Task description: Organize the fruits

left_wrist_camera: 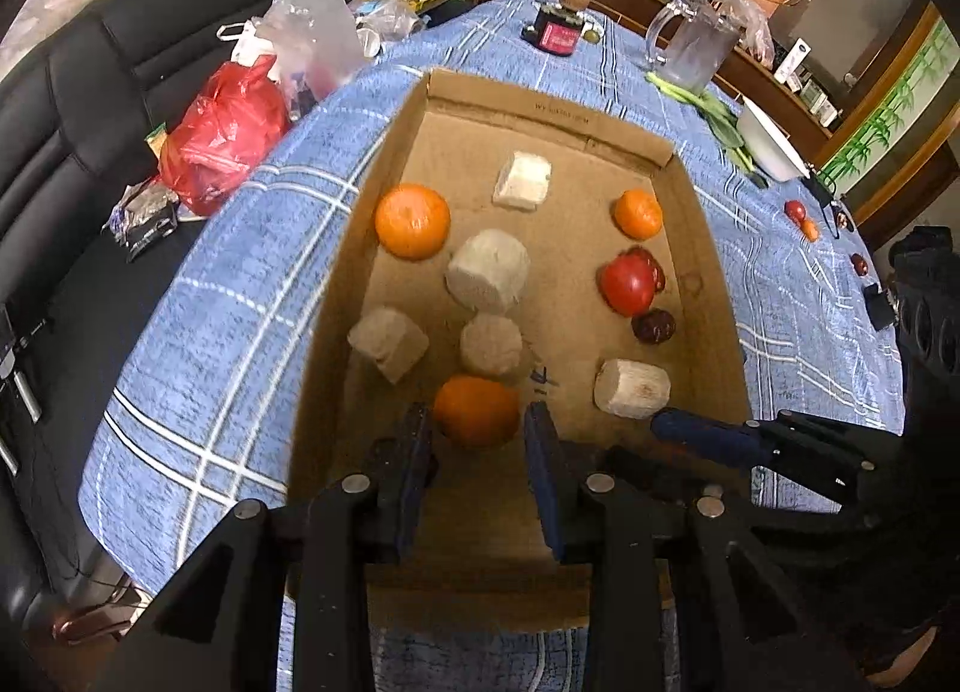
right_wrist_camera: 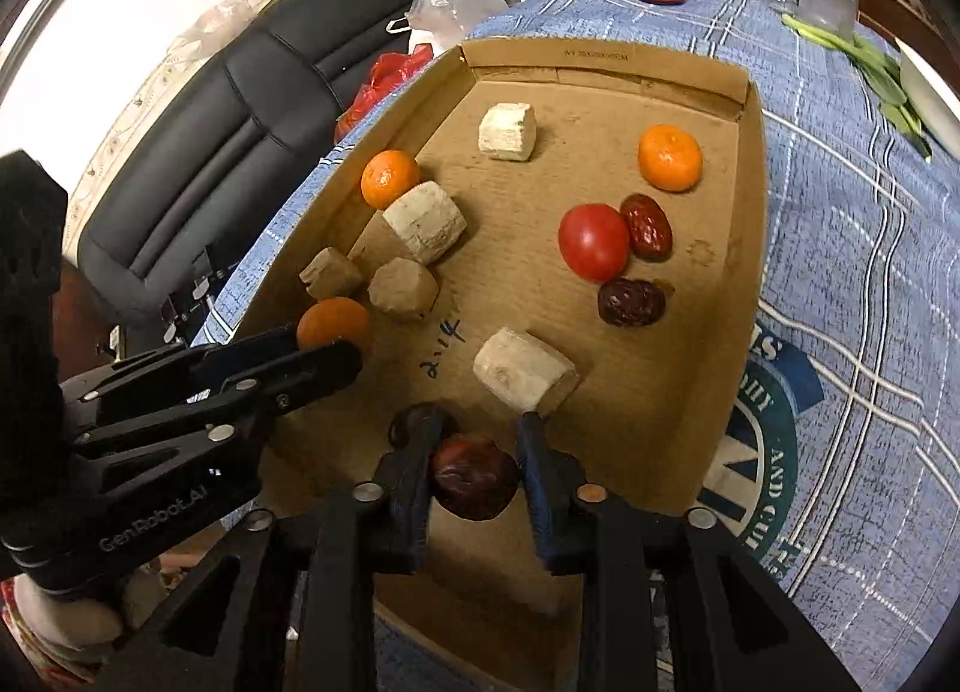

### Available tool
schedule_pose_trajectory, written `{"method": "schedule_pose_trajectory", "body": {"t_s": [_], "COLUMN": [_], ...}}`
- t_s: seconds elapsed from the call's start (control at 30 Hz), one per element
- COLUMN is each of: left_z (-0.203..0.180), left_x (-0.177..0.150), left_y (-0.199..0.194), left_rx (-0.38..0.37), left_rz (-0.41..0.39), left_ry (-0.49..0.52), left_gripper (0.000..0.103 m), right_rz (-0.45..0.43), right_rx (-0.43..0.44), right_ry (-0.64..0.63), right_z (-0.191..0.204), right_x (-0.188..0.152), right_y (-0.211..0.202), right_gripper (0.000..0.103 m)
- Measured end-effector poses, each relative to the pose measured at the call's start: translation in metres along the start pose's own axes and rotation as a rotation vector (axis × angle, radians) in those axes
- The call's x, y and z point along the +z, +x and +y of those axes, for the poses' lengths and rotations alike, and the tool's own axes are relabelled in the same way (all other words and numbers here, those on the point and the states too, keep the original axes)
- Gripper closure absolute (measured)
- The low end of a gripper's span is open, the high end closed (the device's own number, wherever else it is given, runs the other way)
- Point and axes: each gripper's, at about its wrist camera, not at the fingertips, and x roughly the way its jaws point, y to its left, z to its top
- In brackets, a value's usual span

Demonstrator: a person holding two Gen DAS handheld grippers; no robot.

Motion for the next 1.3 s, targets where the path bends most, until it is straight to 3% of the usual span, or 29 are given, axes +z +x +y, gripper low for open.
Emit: {"method": "schedule_pose_trajectory", "body": {"t_s": [0.1,0.27,0.43,0.53,0.87,1.3], "left_z": [0.003,-0.003,-0.021,-0.034,-0.102,-0.149], "left_x": [0.007,0.014,0.014,0.011,-0.021,-0.062], "left_y": [-0.005,-0.012,-0.027,-0.039,-0.082,-0.124], "left_rx": [-0.007,0.024,0.114,0.164,0.289,0.313], "left_rz": [-0.019,-0.033,-0.084,-0.128,-0.251,-0.352], "left_ry": [-0.005,0.01,0.04,0.053,0.157,0.165], "left_gripper": [0.06,0.059,0.057,0.049,0.043,0.037], "right_rz": [-0.031,-0.084,-0.154,-0.185,-0.243,-0.32], "right_rx": [-0.022,-0.038,-0.068,-0.08,-0.087,-0.095], "right_ry": [-0.015,0.004,0.024,0.051,0.128,0.052], "right_z": [0.008,0.005,-0.004,-0.017,-0.063,-0.061], "right_x": [0.004,0.0,-0.002,-0.008,-0.048,-0.088], "right_y": [-0.004,-0.02,-0.046,-0.063,-0.11,-0.161], "right_gripper": [0.049,0.049,0.049,0.048,0.046,0.039]}}
